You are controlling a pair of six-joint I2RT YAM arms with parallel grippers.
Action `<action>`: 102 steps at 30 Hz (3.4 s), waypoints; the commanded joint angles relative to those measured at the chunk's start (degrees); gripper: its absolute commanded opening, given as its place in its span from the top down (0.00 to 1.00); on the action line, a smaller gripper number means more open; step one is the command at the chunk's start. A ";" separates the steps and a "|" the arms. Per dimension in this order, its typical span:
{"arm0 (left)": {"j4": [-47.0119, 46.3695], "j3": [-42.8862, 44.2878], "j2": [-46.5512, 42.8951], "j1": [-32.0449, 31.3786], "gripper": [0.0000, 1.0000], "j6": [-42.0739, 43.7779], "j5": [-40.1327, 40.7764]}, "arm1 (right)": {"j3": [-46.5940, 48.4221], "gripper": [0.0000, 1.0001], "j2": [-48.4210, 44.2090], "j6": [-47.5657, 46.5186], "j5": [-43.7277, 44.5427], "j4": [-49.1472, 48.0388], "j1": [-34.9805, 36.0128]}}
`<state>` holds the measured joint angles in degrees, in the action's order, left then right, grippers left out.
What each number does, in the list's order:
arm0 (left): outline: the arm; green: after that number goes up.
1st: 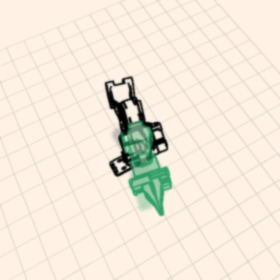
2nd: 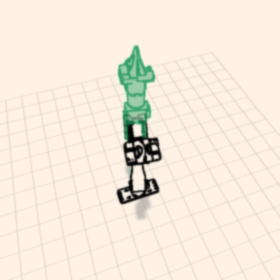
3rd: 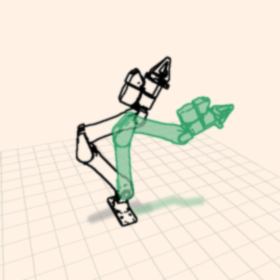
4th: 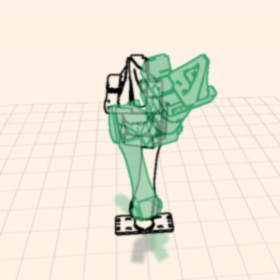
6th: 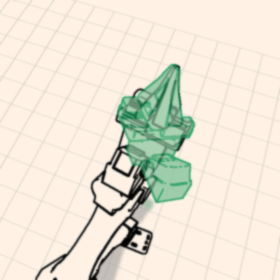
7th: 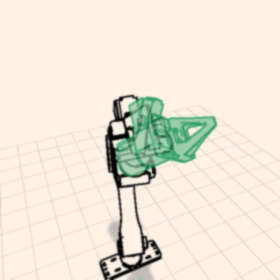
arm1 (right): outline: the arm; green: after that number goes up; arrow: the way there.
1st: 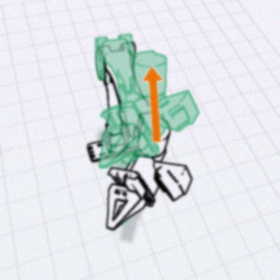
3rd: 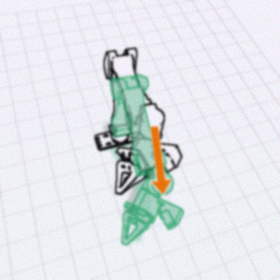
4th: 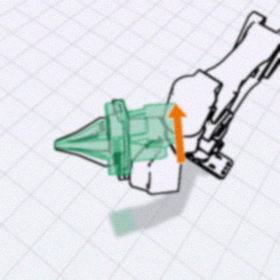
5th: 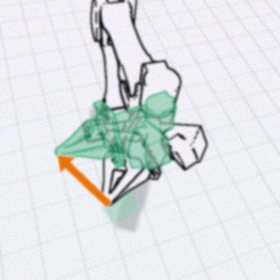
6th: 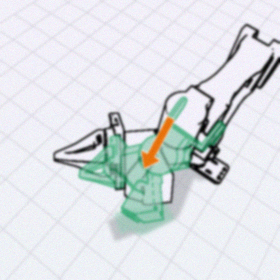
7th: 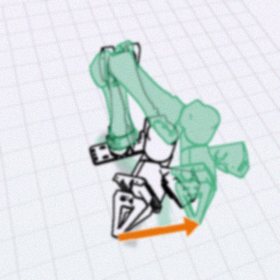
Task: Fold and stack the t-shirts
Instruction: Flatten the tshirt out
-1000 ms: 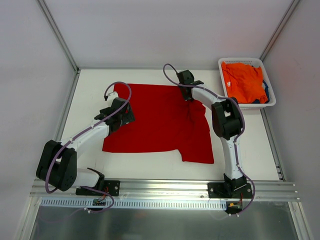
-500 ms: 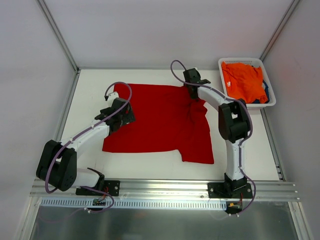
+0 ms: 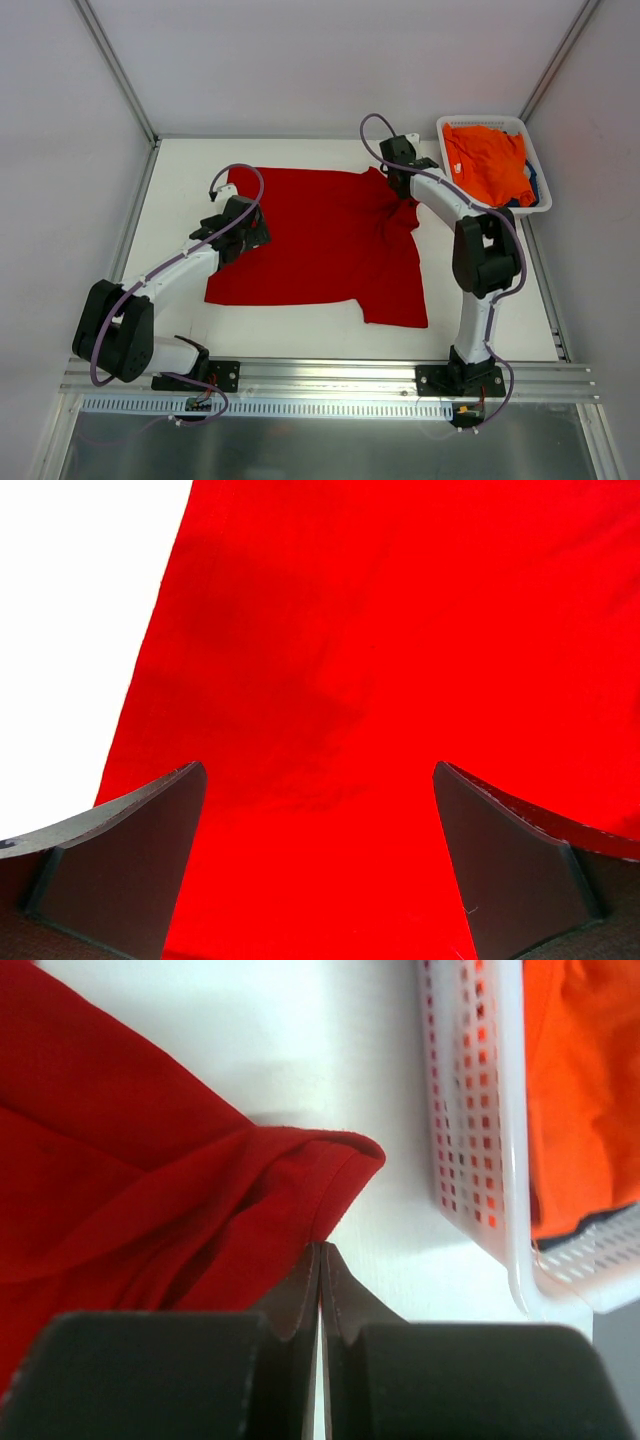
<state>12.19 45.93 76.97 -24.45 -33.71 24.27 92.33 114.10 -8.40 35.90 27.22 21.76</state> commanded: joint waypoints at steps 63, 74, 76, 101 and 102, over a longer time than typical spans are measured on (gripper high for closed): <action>19.01 -20.18 -27.31 -0.87 0.02 -19.72 5.35 | -37.58 0.59 -44.58 22.11 -2.94 9.60 21.39; 22.97 -18.34 -23.27 -0.87 0.01 -25.08 7.72 | -40.04 0.58 -47.04 22.20 -3.64 8.55 21.57; 22.88 -17.90 -22.92 -0.87 0.01 -25.43 7.81 | -40.30 0.58 -47.04 22.12 -3.91 8.02 21.57; 22.97 -18.86 -18.70 -0.86 0.50 -32.11 5.52 | -41.71 0.58 -52.31 22.82 -4.70 8.81 21.57; 22.88 -18.95 -18.26 -0.87 0.50 -32.64 5.52 | -41.88 0.58 -52.58 22.82 -4.87 8.90 21.57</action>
<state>33.76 27.38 57.89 -24.82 -63.59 30.17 50.78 63.92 13.32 31.38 36.21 43.00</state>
